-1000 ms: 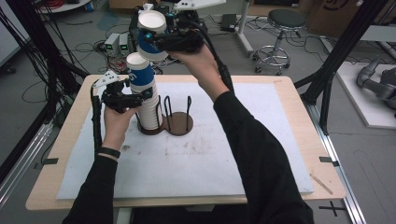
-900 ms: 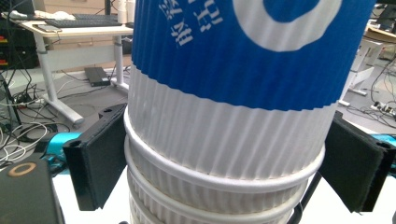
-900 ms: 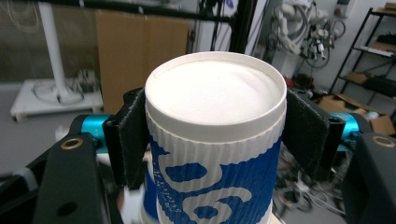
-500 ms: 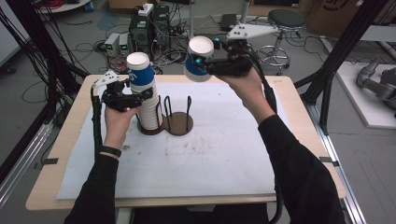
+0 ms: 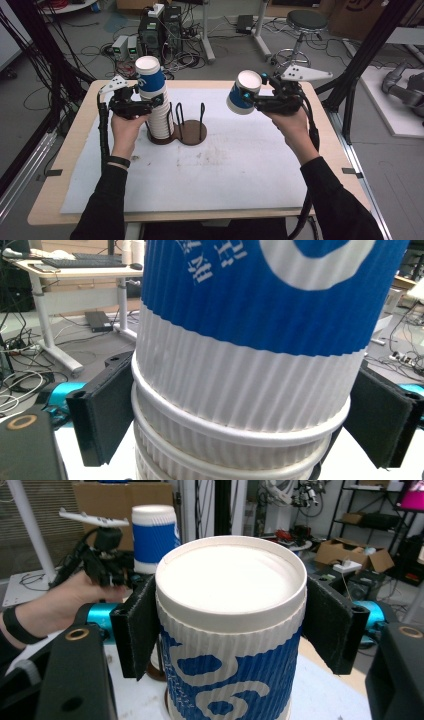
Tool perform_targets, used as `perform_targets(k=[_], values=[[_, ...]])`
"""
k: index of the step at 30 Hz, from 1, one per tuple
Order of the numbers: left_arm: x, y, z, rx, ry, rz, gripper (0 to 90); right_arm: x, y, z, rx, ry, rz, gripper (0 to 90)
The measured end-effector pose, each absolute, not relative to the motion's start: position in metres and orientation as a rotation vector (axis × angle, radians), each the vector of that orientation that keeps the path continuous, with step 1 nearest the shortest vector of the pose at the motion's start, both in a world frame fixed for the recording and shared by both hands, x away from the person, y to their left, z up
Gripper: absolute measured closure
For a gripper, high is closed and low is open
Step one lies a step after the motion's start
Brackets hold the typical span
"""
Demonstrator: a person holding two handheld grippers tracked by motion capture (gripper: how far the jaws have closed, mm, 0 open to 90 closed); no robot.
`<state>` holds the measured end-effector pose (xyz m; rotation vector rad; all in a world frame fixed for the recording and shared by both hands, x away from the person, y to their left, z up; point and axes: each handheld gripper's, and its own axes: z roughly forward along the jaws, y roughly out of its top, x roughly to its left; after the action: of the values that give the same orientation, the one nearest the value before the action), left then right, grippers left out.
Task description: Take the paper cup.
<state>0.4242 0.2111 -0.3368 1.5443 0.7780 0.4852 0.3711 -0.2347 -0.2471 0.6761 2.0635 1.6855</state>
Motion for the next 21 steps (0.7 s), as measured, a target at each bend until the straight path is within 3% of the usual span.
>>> perform_targets(k=[21], values=[[0.425, 0.21, -0.337, 1.572, 0.755, 0.522, 10.5, 0.349, -0.266, -0.325, 0.771, 2.07, 1.69, 29.4]])
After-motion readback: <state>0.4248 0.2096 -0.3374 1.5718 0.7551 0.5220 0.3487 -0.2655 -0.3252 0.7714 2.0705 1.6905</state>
